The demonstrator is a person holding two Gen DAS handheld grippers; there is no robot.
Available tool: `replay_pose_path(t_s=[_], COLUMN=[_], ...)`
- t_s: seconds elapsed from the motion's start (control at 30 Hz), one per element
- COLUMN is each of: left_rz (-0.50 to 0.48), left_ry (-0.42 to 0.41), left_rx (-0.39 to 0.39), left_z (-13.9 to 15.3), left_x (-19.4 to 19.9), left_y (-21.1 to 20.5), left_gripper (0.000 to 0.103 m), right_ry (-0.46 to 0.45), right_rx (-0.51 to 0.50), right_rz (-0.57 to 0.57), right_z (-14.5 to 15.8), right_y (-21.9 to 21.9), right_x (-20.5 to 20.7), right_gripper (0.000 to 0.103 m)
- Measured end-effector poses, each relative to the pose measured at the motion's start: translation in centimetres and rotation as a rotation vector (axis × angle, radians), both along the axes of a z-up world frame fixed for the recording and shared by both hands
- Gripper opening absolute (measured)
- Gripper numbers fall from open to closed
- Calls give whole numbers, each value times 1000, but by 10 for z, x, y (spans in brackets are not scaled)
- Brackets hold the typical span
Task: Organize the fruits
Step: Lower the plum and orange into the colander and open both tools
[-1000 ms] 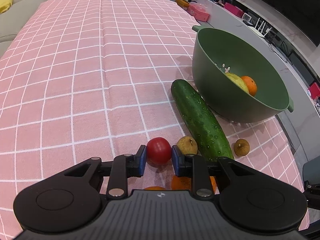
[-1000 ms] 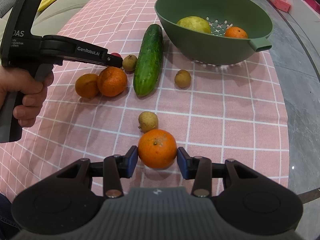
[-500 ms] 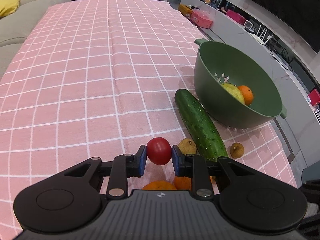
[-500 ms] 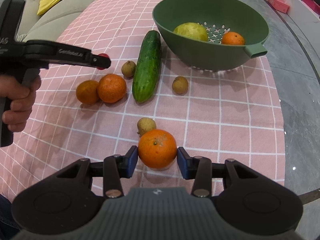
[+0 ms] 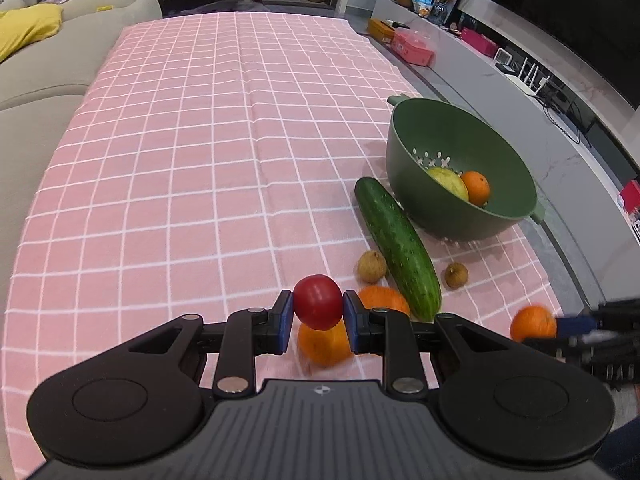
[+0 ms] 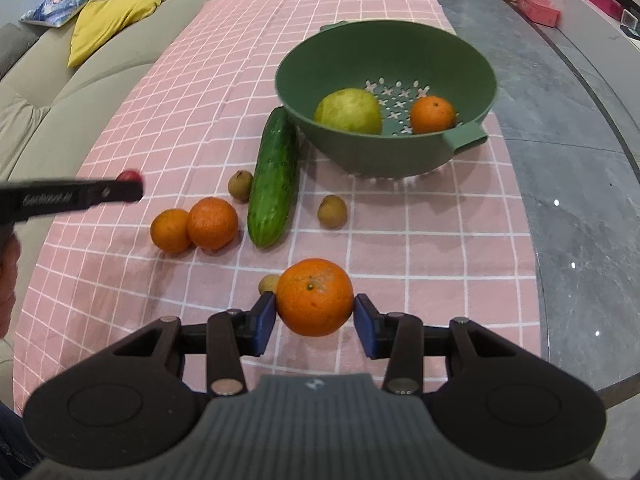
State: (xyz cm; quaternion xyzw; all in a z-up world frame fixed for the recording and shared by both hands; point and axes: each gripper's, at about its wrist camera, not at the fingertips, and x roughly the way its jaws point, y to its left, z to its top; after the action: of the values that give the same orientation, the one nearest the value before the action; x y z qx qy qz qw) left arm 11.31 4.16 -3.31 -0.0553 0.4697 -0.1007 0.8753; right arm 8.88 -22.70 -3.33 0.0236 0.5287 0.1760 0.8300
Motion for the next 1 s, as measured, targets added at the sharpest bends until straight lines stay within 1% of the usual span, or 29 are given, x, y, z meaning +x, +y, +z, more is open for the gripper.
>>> replay_pose_path(t_s=[0.23, 0.3, 0.4, 0.57, 0.7, 0.83, 1.0], left_rz=[17, 23, 24, 6, -29, -65, -127], left_ry=[-3, -9, -23, -63, -86, -102, -100], left_rx=[15, 19, 26, 34, 56, 61, 77], left_z=[24, 31, 45, 71, 83, 89, 83], left_x=[-30, -34, -32, -16, 7, 34, 66], left_y=[5, 6, 5, -5, -21, -40, -72], left_gripper=[29, 29, 29, 29, 29, 29, 29], right_ry=[-31, -34, -63, -108, -126, -123, -105], right_rx=[39, 53, 79, 120, 127, 132, 132], right_rz=[-64, -72, -90, -115, -118, -118, -111], right_z=[21, 29, 47, 75, 86, 86, 77], right_y=[-22, -27, -36, -48, -53, -55, -54], right_x=[8, 13, 25, 47, 70, 90, 117], right_gripper=[40, 40, 40, 40, 40, 40, 40])
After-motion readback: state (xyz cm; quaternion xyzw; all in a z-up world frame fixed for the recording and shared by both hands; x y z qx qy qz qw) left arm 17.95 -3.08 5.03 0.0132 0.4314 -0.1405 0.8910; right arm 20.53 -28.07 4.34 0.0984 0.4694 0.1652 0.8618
